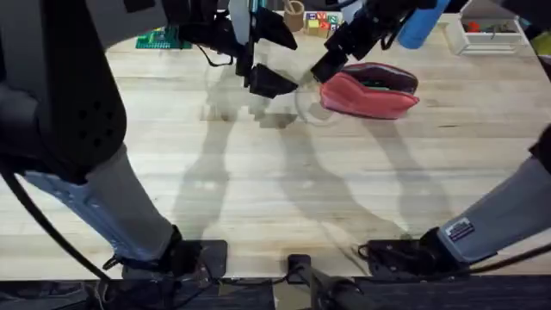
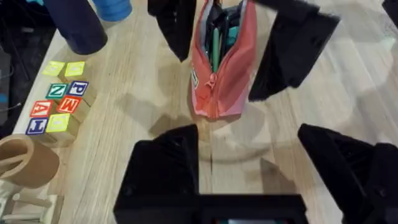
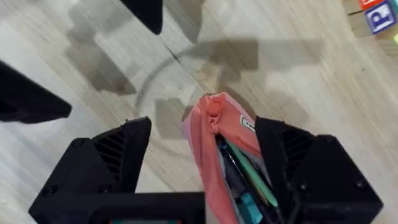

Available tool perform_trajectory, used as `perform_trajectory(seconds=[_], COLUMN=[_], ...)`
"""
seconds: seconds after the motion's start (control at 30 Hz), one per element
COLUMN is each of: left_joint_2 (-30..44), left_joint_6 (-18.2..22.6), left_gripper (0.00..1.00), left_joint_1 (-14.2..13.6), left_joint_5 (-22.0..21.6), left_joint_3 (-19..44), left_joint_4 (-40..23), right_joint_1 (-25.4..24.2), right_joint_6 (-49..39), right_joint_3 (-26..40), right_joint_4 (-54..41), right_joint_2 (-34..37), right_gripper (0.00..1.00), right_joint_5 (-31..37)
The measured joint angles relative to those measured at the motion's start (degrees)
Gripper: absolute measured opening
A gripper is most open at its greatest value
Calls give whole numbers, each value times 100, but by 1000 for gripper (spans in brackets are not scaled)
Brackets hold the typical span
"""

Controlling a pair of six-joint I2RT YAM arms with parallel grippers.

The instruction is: Unzip the bag, pick up the pens from the table one at a time and place them inside, then zip the bag closed.

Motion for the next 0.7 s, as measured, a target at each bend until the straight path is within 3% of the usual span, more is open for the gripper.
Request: perform_trajectory(seconds=[0.3, 0.7], left_joint_2=[0, 0], left_joint_6=[0, 0], left_gripper=[993, 993], left_joint_1=[0, 0], left_joint_5=[0, 0], left_joint_3=[0, 0], left_joint_4=[0, 0], right_joint_1=[0, -2], right_joint_6=[-25, -314], right_joint_3=[-2, -2], right_joint_4=[88, 96], right_joint_2=[433, 471], right_gripper=[996, 969], right_joint_5=[2, 4])
